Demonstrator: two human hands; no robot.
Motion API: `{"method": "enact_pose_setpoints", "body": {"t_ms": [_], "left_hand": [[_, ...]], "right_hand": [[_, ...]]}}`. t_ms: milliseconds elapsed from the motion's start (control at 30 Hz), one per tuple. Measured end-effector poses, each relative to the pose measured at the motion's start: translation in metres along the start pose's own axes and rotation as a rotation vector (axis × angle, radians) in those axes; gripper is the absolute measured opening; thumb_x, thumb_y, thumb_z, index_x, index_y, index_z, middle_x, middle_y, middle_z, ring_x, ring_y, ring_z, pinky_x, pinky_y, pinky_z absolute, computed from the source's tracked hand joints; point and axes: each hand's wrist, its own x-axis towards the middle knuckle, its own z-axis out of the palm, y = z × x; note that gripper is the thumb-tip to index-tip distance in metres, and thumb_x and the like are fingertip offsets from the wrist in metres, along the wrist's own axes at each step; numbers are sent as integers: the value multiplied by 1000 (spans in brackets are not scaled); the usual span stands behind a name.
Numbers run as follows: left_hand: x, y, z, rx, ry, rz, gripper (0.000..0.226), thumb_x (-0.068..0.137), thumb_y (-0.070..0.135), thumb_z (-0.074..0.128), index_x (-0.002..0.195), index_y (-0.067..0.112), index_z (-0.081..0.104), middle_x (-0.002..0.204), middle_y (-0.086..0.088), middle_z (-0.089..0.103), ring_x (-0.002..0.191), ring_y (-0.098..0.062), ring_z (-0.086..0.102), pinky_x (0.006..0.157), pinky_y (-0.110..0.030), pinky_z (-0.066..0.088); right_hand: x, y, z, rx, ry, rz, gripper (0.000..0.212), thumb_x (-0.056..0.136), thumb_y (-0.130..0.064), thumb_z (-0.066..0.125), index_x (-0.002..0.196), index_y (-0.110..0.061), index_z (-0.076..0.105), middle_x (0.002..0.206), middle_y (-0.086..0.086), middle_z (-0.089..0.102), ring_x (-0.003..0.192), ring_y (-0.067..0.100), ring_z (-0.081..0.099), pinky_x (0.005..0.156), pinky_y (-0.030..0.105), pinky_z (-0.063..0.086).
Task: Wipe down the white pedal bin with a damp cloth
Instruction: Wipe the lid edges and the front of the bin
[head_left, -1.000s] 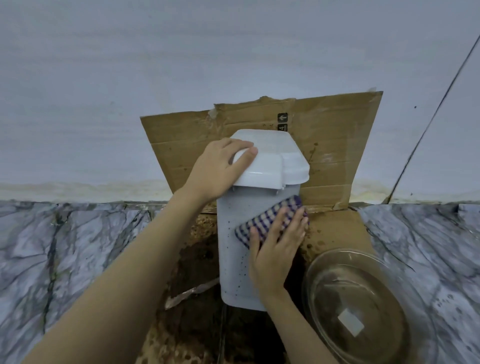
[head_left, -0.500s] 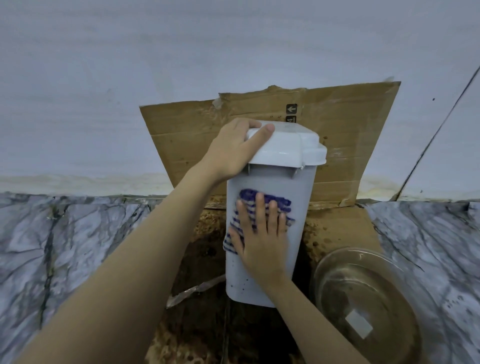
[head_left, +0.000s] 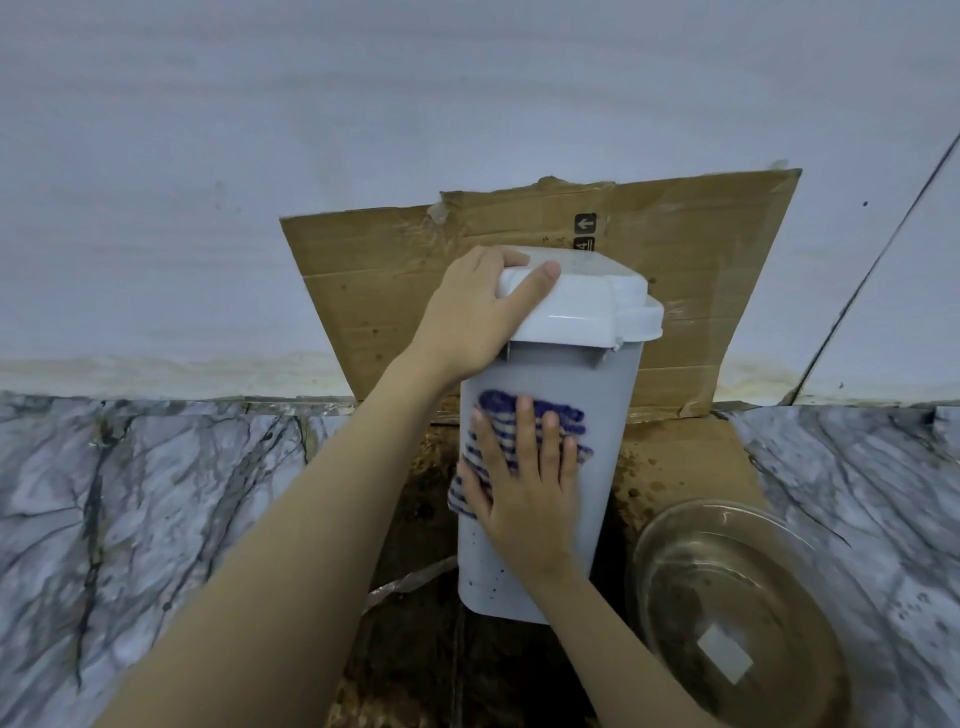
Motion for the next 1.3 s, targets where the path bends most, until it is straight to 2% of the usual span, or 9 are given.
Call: {"method": "enact_pose_setpoints", "body": {"t_ms": [100, 367, 567, 633, 900, 967, 1100, 1200, 1300], "left_hand": [[-4, 4, 2, -21, 25, 0, 52, 86, 59, 44, 121, 21, 53, 120, 8, 50, 117, -13, 44, 88, -23, 30], [-11, 8, 2, 35, 47, 59, 84, 55, 78, 50, 120, 25, 50, 110, 16, 44, 109, -5, 42, 86, -21, 34], [-9, 8, 3, -16, 69, 38, 84, 54, 78, 51, 119, 25, 52, 111, 17, 46, 111, -7, 44, 89, -22, 36], [-7, 9, 5, -26, 78, 34, 84, 53, 78, 51, 118, 25, 53, 112, 16, 47, 113, -8, 45, 90, -24, 38], [-5, 15, 14, -25, 127, 30, 75, 59, 74, 60, 113, 22, 55, 109, 12, 50, 108, -6, 47, 76, -11, 34], [-6, 12, 12, -33, 128, 25, 74, 59, 75, 60, 113, 24, 55, 111, 13, 50, 108, -6, 47, 76, -10, 33], [-10, 8, 11, -40, 121, 40, 82, 53, 79, 50, 115, 26, 54, 115, 13, 51, 110, -5, 45, 79, -11, 34], [-12, 5, 10, -45, 129, 51, 81, 54, 78, 51, 116, 26, 54, 117, 13, 51, 111, -6, 45, 81, -11, 33], [-11, 6, 12, -55, 132, 41, 81, 53, 78, 51, 115, 26, 54, 115, 14, 51, 110, -6, 46, 80, -11, 33]], "right_hand": [[-17, 13, -3, -11, -27, -10, 75, 91, -57, 37, 150, -28, 0, 159, 6, -13, 146, 27, -9, 119, 41, -1], [33, 11, -11, 54, 88, 255, 68, 95, -54, 29, 149, -26, -3, 157, 5, -20, 145, 26, -15, 118, 42, -4], [-11, 21, 1, -14, -35, -179, 73, 92, -54, 37, 150, -26, 2, 159, 7, -13, 146, 25, -10, 119, 42, -4], [-21, 28, 1, -24, -46, -205, 75, 91, -55, 39, 150, -28, 2, 159, 5, -12, 147, 23, -9, 119, 41, -4], [35, 6, -2, 11, 103, 198, 73, 94, -54, 36, 150, -24, 0, 157, 8, -18, 146, 29, -10, 118, 45, 1], [25, -6, 3, 2, 73, 153, 73, 94, -52, 38, 150, -23, 1, 157, 9, -16, 146, 31, -6, 118, 46, 2], [-42, -12, 12, -24, -49, -101, 74, 92, -49, 43, 150, -25, 5, 159, 8, -12, 146, 27, -10, 118, 43, 1], [-75, 1, 9, -27, -114, -207, 65, 95, -50, 32, 150, -29, 5, 159, 4, -11, 146, 22, -10, 117, 40, -1], [-72, 16, 2, -7, -136, -191, 61, 96, -53, 23, 149, -32, 2, 159, 1, -12, 147, 20, -11, 118, 38, -3]]}}
